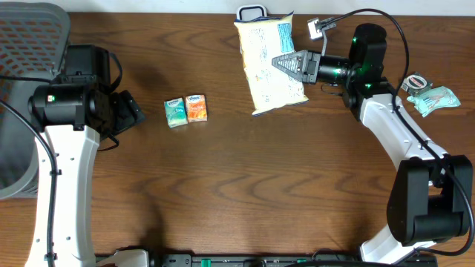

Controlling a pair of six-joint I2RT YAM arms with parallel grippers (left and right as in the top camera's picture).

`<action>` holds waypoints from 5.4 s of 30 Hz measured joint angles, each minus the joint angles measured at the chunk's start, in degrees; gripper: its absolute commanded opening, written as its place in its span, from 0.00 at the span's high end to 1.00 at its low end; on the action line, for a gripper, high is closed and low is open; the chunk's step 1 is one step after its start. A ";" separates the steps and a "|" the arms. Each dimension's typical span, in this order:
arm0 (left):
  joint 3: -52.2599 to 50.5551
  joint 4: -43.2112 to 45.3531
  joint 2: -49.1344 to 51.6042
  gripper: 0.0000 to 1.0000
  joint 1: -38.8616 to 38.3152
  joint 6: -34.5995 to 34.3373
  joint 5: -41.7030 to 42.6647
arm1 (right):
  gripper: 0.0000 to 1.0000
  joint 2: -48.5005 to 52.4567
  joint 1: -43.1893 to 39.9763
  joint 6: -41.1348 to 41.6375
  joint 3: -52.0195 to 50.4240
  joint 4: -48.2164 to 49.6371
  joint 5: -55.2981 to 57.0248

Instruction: Scan the item barcode

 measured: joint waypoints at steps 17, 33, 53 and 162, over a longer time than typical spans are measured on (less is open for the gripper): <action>0.00 0.02 0.00 0.02 0.02 0.00 0.00 | 0.99 -4.57 0.96 0.24 0.00 -0.07 4.92; 0.00 0.00 0.00 0.02 0.00 0.00 0.00 | 0.99 -4.85 2.23 -1.22 -0.02 -4.96 6.49; 0.00 0.00 0.00 0.02 0.02 0.00 0.00 | 0.99 -4.85 3.87 -2.47 -0.02 -5.46 6.93; 0.00 0.00 0.00 0.02 0.00 0.00 0.00 | 0.99 1.36 18.16 -34.53 0.00 -45.11 109.15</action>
